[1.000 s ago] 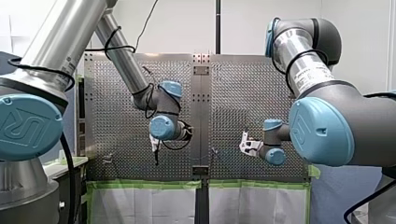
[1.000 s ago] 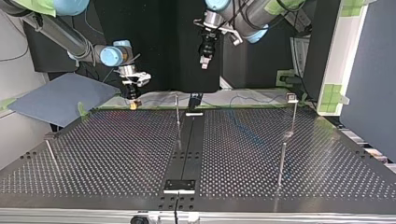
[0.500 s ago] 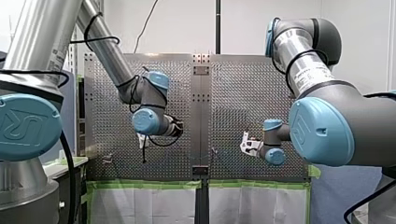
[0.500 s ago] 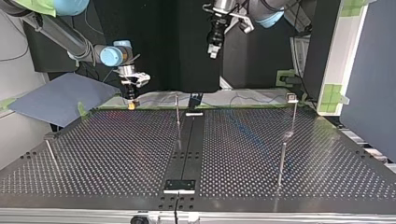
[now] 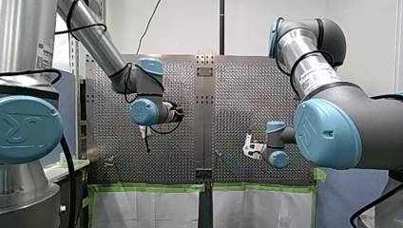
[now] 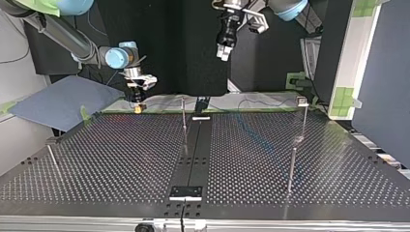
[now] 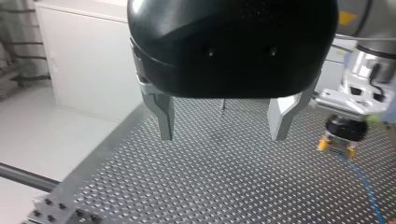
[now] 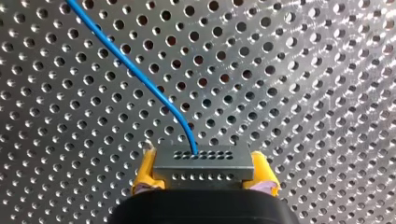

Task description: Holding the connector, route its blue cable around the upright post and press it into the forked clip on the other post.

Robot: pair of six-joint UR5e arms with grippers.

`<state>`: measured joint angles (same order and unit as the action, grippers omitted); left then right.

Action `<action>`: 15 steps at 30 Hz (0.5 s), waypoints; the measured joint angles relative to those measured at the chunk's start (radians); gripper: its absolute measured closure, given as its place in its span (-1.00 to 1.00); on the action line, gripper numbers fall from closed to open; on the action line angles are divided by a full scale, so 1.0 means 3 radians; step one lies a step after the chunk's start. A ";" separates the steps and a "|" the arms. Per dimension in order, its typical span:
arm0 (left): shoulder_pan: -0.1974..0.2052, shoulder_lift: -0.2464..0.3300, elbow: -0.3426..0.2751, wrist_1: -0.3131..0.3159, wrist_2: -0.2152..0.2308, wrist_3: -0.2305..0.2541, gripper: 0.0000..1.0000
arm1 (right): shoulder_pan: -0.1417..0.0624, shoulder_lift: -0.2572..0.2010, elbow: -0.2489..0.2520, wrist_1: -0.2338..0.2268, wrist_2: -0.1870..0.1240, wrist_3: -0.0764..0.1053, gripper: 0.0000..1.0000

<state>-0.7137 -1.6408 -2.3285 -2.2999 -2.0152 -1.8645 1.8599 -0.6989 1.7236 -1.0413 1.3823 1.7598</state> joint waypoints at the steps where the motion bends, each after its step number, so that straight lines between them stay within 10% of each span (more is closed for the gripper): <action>1: 0.0000 0.0017 -0.0020 0.0024 0.0005 -0.0001 -1.00 | 0.0004 0.0000 0.0000 0.0003 0.0001 0.0000 1.00; 15: 0.0000 0.0042 -0.0125 0.0210 0.0077 -0.0003 -1.00 | 0.0036 -0.0026 0.0000 0.0112 0.0053 -0.0109 1.00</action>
<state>-0.7137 -1.6281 -2.3661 -2.2368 -1.9921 -1.8655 1.8706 -0.7066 1.7237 -1.0077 1.3980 1.7272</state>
